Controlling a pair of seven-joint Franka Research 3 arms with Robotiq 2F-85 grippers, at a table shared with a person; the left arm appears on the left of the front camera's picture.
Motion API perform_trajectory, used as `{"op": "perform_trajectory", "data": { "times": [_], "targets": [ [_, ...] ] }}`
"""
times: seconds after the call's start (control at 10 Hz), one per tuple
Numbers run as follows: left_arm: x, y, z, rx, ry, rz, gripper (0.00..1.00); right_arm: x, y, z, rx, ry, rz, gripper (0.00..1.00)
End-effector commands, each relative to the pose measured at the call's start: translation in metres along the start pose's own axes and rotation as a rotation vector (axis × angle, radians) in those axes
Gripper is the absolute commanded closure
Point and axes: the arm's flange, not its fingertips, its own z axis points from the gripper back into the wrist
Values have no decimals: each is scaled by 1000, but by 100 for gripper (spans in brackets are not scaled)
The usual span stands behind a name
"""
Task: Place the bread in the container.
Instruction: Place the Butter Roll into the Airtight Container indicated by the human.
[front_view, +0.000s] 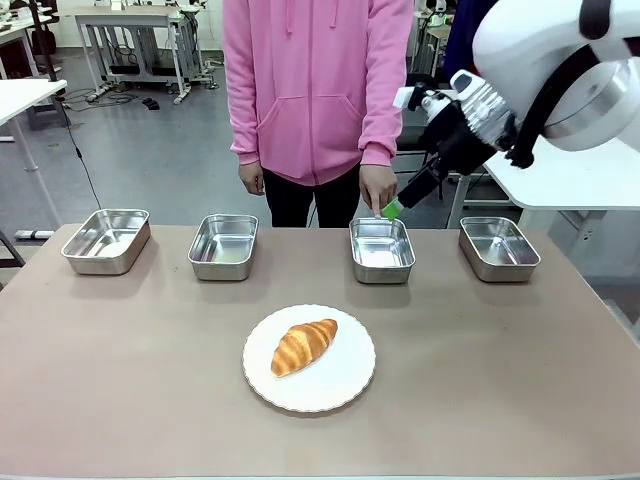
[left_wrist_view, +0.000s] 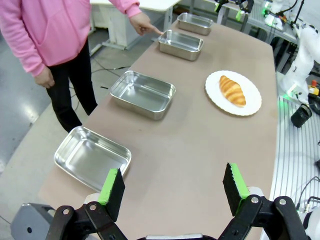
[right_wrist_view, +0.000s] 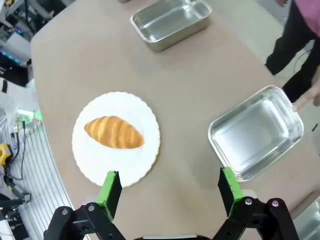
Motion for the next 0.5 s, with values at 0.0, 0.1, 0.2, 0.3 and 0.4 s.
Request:
{"op": "perform_trajectory", "data": {
  "times": [0.0, 0.1, 0.2, 0.3, 0.4],
  "targets": [
    [0, -1, 2, 2, -5, -18, 0, 0, -6, 7, -20, -18, -11, 0],
    [0, -1, 2, 2, -5, -18, 0, 0, -6, 7, -20, -18, -11, 0],
    [0, -1, 2, 2, -5, -18, 0, 0, -6, 7, -20, -18, -11, 0],
    [0, -1, 2, 2, -5, -18, 0, -1, -3, 3, -2, -4, -4, 0],
    [0, -1, 2, 2, -5, -18, 0, 15, 19, -13, -51, 61, 39, 0]
  ]
}}
